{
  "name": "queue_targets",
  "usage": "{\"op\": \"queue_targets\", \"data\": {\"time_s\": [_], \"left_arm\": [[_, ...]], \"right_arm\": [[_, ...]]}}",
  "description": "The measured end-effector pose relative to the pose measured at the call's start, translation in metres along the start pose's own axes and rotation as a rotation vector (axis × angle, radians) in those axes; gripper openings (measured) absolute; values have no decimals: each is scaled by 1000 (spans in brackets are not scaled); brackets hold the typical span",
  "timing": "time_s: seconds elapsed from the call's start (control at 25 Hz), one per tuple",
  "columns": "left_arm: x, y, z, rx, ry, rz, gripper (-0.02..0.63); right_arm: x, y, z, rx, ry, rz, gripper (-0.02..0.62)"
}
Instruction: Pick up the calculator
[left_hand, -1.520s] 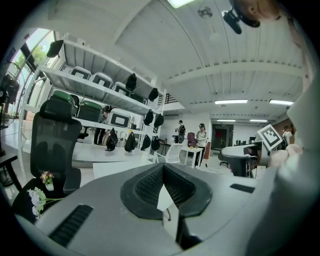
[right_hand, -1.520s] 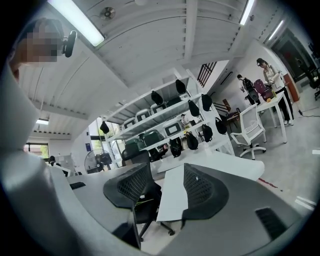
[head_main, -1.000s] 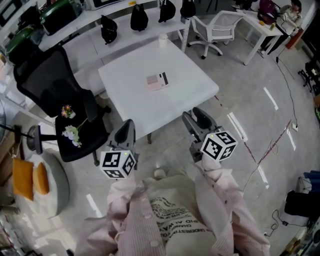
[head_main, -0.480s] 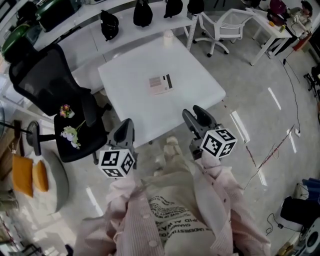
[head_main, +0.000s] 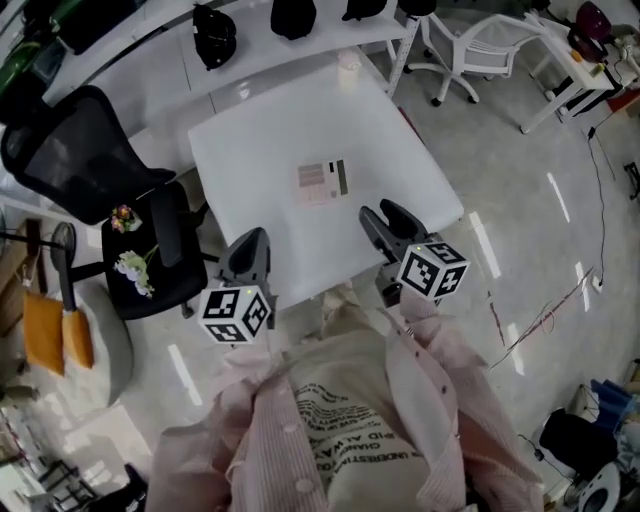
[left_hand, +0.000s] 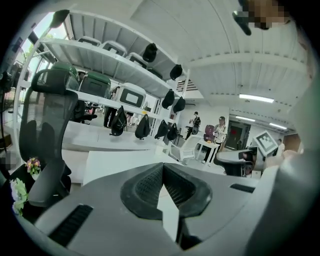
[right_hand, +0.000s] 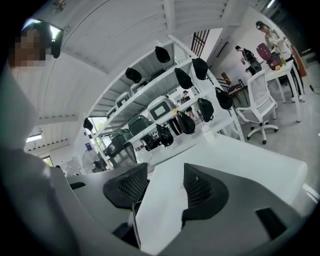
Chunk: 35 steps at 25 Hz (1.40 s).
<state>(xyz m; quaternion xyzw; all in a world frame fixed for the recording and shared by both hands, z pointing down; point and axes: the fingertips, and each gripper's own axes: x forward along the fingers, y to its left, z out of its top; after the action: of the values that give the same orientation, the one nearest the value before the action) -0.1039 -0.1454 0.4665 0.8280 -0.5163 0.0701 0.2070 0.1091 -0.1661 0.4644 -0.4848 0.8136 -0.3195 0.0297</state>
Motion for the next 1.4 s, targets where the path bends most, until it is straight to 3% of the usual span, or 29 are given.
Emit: {"op": "queue_targets", "data": {"time_s": [0.72,1.12,1.4], "left_arm": [[118,32,-49,-148,151,139,0],[154,58,-94,-219,253,188,2],[170,67,-115,-240,312,177,2]], "right_arm": [[125,-100,-30,89,286,45,199],[176,-143,-74,147,417,-4,199],[197,-155,-100,183,491,-32,199]]}}
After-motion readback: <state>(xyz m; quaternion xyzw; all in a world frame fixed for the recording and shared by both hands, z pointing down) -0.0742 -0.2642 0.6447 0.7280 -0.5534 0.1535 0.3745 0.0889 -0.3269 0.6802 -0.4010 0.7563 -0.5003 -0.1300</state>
